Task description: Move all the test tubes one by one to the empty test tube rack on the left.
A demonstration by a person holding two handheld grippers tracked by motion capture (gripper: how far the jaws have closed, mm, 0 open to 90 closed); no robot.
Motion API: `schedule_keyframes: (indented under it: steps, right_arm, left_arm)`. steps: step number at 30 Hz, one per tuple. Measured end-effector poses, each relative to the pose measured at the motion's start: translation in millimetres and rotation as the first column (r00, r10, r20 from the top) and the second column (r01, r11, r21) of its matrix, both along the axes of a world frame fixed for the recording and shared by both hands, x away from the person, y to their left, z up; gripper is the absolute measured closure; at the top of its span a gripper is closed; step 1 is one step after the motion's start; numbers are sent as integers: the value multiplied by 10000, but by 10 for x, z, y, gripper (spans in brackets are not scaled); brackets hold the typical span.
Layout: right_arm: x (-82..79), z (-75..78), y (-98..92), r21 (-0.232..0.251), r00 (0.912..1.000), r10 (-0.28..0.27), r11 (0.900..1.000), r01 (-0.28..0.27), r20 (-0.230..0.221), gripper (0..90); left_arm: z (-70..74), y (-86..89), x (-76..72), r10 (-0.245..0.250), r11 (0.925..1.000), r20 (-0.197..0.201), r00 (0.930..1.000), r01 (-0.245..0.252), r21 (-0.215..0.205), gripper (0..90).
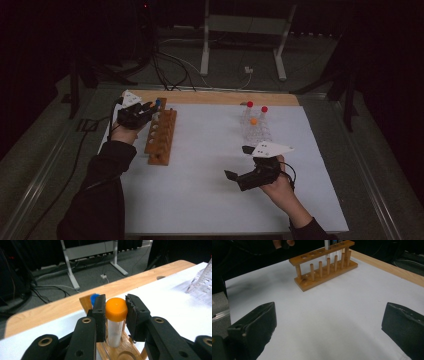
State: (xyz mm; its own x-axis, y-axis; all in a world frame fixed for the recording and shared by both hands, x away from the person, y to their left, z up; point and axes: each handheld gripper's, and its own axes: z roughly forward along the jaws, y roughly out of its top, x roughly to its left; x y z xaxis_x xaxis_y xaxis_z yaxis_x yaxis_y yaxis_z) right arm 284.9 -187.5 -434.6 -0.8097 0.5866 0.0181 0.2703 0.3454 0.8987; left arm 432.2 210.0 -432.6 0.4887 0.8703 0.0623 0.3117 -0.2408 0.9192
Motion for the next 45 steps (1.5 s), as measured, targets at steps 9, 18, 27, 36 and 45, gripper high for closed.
schedule_keyframes:
  steps: [9, 18, 27, 36, 45]
  right_arm:
    - [0, 4, -15, -23, 10000, -40, 10000, 40, 34, 0]
    - [-1, 31, -36, 48, 10000, -47, 10000, 47, 64, 0]
    - [46, 166, -130, 206, 9984, -420, 9989, 413, 379, 0]
    - [314, 235, -395, 123, 9882, -1464, 9892, 1460, 446, 0]
    - [636, 54, -598, -184, 9675, -2525, 9674, 2528, 154, 30]
  left_arm:
    - [-144, -39, 28, 71, 9997, -304, 9995, -64, 220, 719]
    - [-193, -29, 18, 90, 9995, -480, 9988, -75, 316, 716]
    - [-119, -45, -78, -162, 9996, -584, 9982, 176, 233, 468]
    - [63, -8, -380, -1124, 9933, -657, 9915, 1103, -345, 79]
    - [61, -119, -780, -2509, 9672, -657, 9658, 2473, -587, 14]
